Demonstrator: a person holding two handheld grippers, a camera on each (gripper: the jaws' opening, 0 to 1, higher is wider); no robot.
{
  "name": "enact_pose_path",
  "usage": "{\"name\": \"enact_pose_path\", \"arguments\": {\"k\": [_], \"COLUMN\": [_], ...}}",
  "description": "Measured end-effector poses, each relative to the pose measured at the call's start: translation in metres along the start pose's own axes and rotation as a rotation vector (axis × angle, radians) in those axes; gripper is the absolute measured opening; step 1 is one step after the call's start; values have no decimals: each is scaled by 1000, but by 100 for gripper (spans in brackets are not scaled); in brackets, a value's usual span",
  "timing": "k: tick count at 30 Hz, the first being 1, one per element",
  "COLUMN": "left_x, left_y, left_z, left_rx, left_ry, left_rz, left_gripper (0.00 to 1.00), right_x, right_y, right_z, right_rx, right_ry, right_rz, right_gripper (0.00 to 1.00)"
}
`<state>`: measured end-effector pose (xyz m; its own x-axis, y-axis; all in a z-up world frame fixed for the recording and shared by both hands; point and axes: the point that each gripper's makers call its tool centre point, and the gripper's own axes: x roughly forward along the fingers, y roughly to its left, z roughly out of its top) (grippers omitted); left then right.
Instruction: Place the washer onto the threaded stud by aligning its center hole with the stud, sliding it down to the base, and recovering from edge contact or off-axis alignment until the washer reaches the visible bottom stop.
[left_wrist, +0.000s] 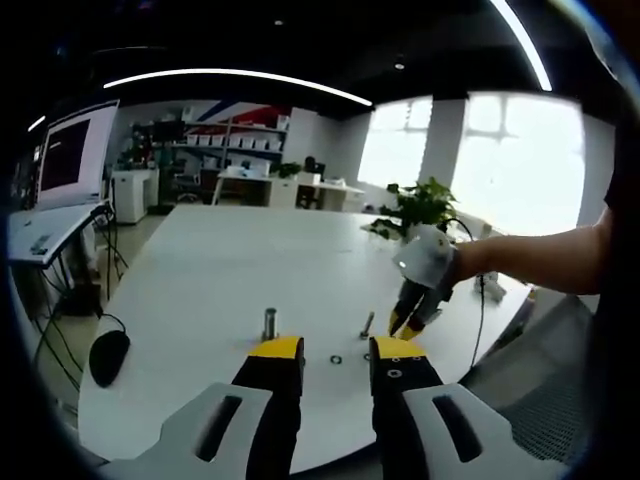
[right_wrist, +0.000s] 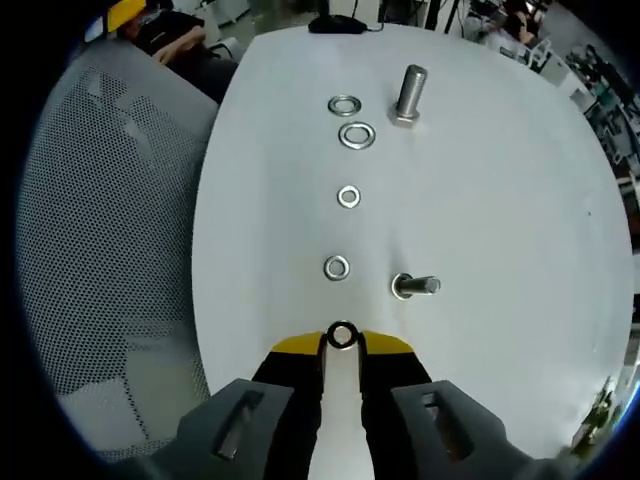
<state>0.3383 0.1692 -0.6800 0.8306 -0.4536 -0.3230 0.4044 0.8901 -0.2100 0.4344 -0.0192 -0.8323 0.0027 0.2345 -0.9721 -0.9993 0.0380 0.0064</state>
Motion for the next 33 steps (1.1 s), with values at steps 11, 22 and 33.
{"name": "enact_pose_path", "arguments": {"k": [11, 22, 33], "left_x": [1, 1, 1], "left_y": [0, 0, 1], "left_z": [0, 0, 0], "left_rx": [0, -3, -6], "left_ry": [2, 1, 2], "left_rz": [-2, 0, 4], "left_gripper": [24, 24, 24], "right_x": [-19, -33, -43], "right_y": [-7, -13, -24], "right_z": [7, 18, 30], "right_rx": [-35, -86, -157], "right_ry": [6, 18, 40], "right_rz": [3, -4, -8], "right_gripper": [14, 14, 14]}}
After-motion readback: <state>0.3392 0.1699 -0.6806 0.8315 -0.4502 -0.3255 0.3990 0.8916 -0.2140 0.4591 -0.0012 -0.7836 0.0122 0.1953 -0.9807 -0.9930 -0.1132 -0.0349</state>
